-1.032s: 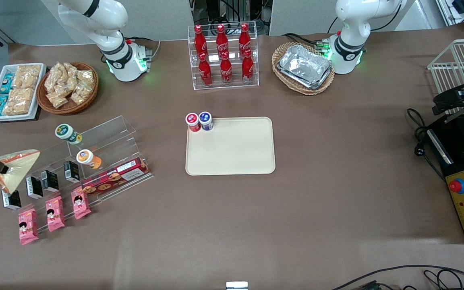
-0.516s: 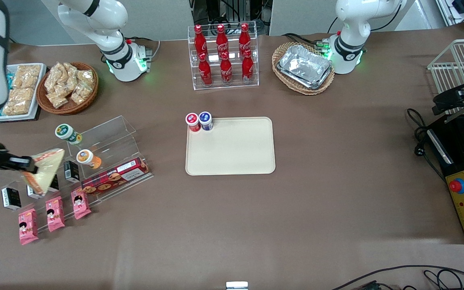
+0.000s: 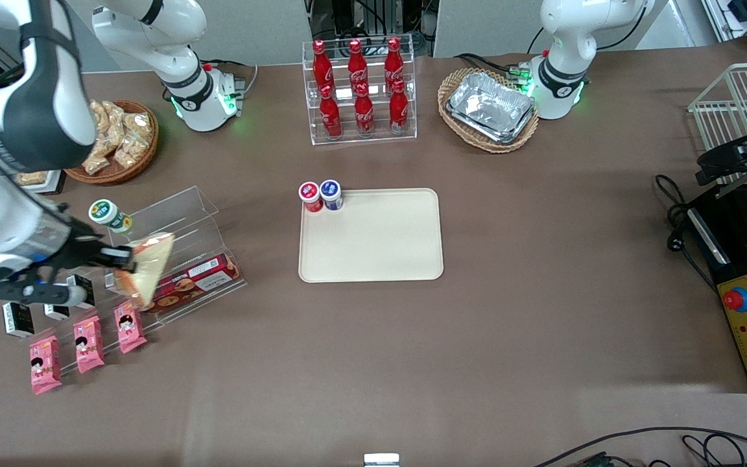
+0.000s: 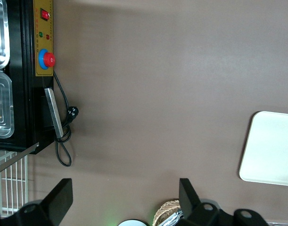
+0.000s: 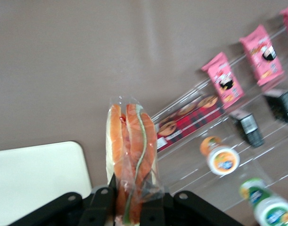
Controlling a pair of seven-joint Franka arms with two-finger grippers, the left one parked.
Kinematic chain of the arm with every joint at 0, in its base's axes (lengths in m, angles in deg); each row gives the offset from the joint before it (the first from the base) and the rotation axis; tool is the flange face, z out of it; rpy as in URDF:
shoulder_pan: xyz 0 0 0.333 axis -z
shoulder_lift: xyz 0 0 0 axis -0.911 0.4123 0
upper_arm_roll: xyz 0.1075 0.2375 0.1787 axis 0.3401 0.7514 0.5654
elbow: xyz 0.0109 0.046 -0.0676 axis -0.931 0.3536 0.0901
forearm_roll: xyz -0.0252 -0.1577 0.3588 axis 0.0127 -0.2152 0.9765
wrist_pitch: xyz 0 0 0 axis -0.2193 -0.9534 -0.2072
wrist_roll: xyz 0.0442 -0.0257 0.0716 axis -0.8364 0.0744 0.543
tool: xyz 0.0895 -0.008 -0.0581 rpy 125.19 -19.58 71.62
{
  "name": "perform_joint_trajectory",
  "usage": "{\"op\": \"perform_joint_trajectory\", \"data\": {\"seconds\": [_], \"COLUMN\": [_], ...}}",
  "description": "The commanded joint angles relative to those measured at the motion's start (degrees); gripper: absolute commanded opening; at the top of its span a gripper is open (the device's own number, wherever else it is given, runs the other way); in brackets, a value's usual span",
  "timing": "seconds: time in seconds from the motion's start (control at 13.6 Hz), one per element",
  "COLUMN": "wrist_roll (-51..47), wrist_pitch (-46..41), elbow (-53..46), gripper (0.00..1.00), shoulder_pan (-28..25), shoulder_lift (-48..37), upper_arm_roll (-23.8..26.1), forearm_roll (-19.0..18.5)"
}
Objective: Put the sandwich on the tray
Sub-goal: 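Carry the held sandwich over the rack toward the cream tray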
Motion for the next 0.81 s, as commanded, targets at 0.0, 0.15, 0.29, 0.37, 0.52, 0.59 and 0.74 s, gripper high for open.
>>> {"op": "perform_joint_trajectory", "data": {"seconds": [0.0, 0.15, 0.29, 0.37, 0.52, 0.59, 0.74], "wrist_roll": [-11.42, -18.96, -25.47, -28.73, -35.93, -39.36, -43.15], "wrist_pitch": [-0.5, 0.46, 3.0, 4.58, 6.7, 7.05, 7.23], "elbow": [-0.2, -0.28, -0.28, -0.28, -0.28, -0.28, -0.28], "gripper": [0.19, 0.19, 0.19, 0.19, 0.19, 0.19, 0.19], "shoulder_pan": [-4.68, -7.85, -10.14, -10.59, -12.08, -12.78, -14.54], "shoulder_lift": [0.76, 2.6, 4.54, 5.33, 7.26, 8.4, 10.6], "upper_arm_roll": [-0.25, -0.25, -0.25, -0.25, -0.25, -0.25, -0.25], "forearm_roll": [1.61, 1.61, 3.79, 5.99, 8.46, 8.99, 9.61]}}
